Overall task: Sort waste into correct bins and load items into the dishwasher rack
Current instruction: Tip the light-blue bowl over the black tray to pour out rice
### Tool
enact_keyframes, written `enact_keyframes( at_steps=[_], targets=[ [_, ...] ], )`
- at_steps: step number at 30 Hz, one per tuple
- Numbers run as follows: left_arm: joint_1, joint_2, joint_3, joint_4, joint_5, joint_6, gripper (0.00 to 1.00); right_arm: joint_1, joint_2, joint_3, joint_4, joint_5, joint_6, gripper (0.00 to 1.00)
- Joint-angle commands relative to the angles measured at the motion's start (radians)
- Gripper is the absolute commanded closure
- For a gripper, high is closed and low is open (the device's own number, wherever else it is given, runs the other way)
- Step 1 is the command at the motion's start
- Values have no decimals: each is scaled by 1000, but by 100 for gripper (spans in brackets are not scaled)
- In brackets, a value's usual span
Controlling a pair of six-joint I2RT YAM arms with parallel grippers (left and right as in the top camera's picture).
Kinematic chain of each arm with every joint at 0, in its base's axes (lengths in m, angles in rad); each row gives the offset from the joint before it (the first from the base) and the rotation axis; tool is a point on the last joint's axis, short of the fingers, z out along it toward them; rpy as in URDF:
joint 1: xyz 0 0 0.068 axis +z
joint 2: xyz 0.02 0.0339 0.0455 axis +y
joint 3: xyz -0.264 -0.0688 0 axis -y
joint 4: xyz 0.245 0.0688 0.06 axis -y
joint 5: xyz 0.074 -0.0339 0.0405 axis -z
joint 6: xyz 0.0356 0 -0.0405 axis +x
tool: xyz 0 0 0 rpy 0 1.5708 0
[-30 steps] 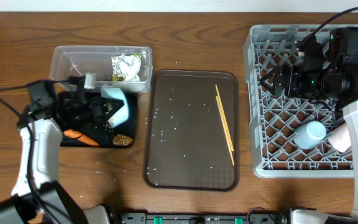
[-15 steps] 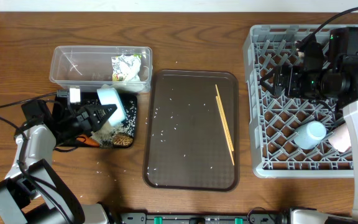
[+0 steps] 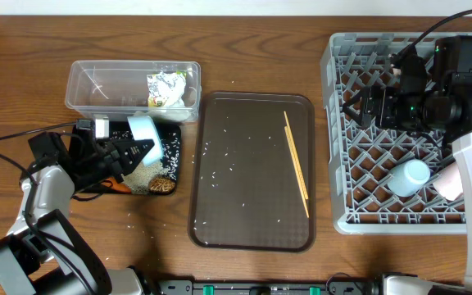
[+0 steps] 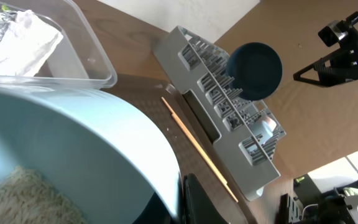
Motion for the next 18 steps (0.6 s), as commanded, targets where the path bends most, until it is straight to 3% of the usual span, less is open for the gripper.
enact_keyframes(
  at_steps=[1, 2, 5, 9, 11, 12, 16, 17, 18],
  targets=[
    [29, 5, -5, -2, 15, 2, 94, 5, 0, -2, -8, -4, -11, 15],
    [39, 5, -5, -2, 91, 0, 94, 5, 0, -2, -12, -4, -14, 15],
    [32, -2, -3, -13, 101, -68, 94, 5, 0, -2, -15, -1, -22, 15],
    [48, 8, -4, 4, -92, -104, 94, 5, 0, -2, -6, -1, -21, 14],
    [60, 13, -4, 9, 108, -145, 94, 5, 0, -2, -3, -1, -21, 14],
    [61, 13, -1, 3, 101, -167, 94, 5, 0, -2, -3, -1, -21, 14],
    [63, 10, -1, 10, -84, -155, 94, 5, 0, -2, 7, -1, -21, 14],
    [67, 12, -1, 15, -43, -207, 94, 5, 0, -2, 10, -1, -21, 14],
    [69, 13, -2, 14, 101, -217, 94, 5, 0, -2, 11, -1, -21, 14]
  ],
)
